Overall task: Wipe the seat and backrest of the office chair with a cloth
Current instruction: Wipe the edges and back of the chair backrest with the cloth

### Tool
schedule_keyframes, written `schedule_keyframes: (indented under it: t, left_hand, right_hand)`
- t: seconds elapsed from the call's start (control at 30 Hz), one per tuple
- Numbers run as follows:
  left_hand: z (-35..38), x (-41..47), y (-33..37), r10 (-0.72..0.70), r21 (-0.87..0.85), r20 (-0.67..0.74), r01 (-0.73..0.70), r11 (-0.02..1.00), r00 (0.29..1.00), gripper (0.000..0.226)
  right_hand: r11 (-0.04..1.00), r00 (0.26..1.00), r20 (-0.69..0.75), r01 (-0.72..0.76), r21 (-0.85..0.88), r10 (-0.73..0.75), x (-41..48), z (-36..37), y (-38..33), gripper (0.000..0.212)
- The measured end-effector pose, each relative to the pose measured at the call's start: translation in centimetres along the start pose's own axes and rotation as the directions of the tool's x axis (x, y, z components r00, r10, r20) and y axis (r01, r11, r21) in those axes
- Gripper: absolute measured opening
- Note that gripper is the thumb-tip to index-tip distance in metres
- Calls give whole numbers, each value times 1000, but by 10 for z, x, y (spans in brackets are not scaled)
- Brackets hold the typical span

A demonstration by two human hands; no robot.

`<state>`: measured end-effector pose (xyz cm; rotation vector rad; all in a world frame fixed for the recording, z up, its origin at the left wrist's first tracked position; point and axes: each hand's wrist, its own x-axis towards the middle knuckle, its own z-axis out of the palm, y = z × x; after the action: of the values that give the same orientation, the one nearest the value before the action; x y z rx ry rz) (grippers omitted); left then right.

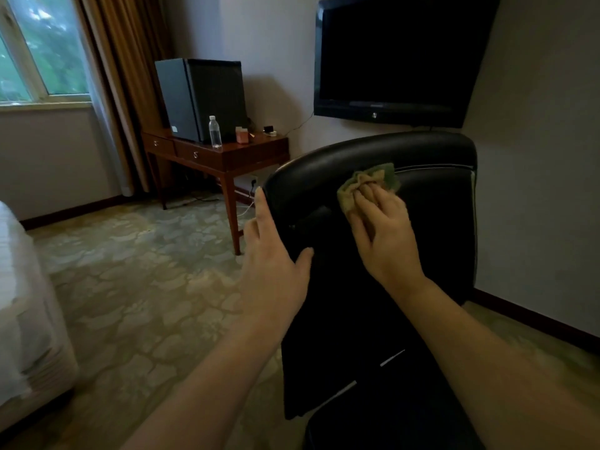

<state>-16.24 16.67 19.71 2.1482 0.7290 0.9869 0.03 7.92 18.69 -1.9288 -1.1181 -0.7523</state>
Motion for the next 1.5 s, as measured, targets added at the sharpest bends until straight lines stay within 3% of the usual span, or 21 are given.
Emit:
schedule_keyframes:
  t: [0.13,0.33,0.63,0.7,0.8,0.87,1.03,1.23,1.3,1.5]
  left_hand:
    - [21,26,-1,-4,117,16,2,993,1000,112]
    - [57,74,6,-2,159,76,-10,987,997,111]
    - [134,109,64,79,420,223,-169,892,972,101]
    - [152,88,79,219,369,218,-288,884,951,88]
    - [178,43,99,495,114,262,-536,837,828,45]
    - [194,10,114,551,-70,338,-563,823,763,30]
    - [217,-54,157,497,-350,499,-360,865,710,30]
    - [224,-98,207,424,-426,624,-170,889,656,34]
    - [224,-112,216,424,-432,639,-157,888,641,35]
    - [225,-155,231,449,-463,627,-159,872,637,23]
  right_hand:
    - [990,991,5,-133,-38,133,-3,1,32,34]
    - [964,974,83,-194,-180,212,-6,-16,82,31]
    - [907,908,49,-409,-95,415,-26,-79,132,37]
    - [895,897,34,-436,-97,441,-31,-98,141,37]
    - [846,863,-50,-504,-175,503,-40,-126,150,37]
    - [820,853,-116,-521,-239,508,-50,-145,155,37]
    - [825,909,-166,-417,-381,383,-89,-198,164,34]
    - [724,971,-129,-235,-648,200,-117,-272,163,28]
    - [678,982,-81,-178,-713,172,-124,-291,163,14]
    - [624,980,156,45,-780,124,-137,-331,151,5]
